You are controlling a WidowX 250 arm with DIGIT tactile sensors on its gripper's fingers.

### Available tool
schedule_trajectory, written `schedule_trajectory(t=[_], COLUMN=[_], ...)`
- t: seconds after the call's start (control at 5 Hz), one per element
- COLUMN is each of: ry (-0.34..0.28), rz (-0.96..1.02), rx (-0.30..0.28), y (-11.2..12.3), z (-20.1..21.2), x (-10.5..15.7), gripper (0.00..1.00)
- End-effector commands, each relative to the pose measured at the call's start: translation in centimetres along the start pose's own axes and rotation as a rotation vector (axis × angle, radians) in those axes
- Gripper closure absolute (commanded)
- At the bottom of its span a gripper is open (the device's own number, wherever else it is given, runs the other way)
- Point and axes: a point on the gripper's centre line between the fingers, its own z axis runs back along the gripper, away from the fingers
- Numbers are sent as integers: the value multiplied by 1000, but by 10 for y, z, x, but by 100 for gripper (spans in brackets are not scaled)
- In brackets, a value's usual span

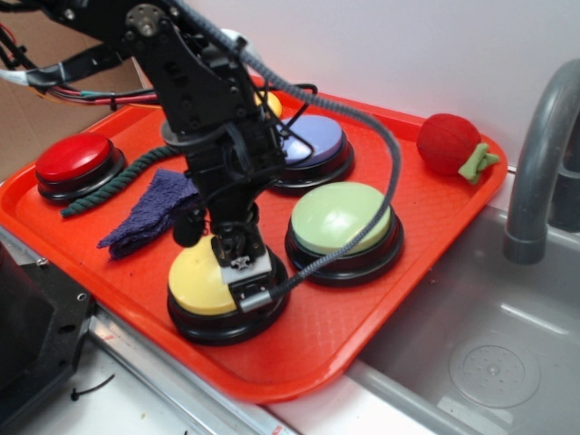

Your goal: Push the yellow button.

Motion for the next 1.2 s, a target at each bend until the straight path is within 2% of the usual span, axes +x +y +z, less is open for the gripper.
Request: schedule_trajectory(t=[0.0, 0.2, 0.6, 1.0], ry=[-25, -43, -71, -63], rz=[-49, -45, -3, 19], rx=[28, 57, 69, 80], y=[-3, 2, 6, 5], z=[30, 49, 70, 88], x=[11, 9, -1, -6], gripper=[0, 0, 0, 0])
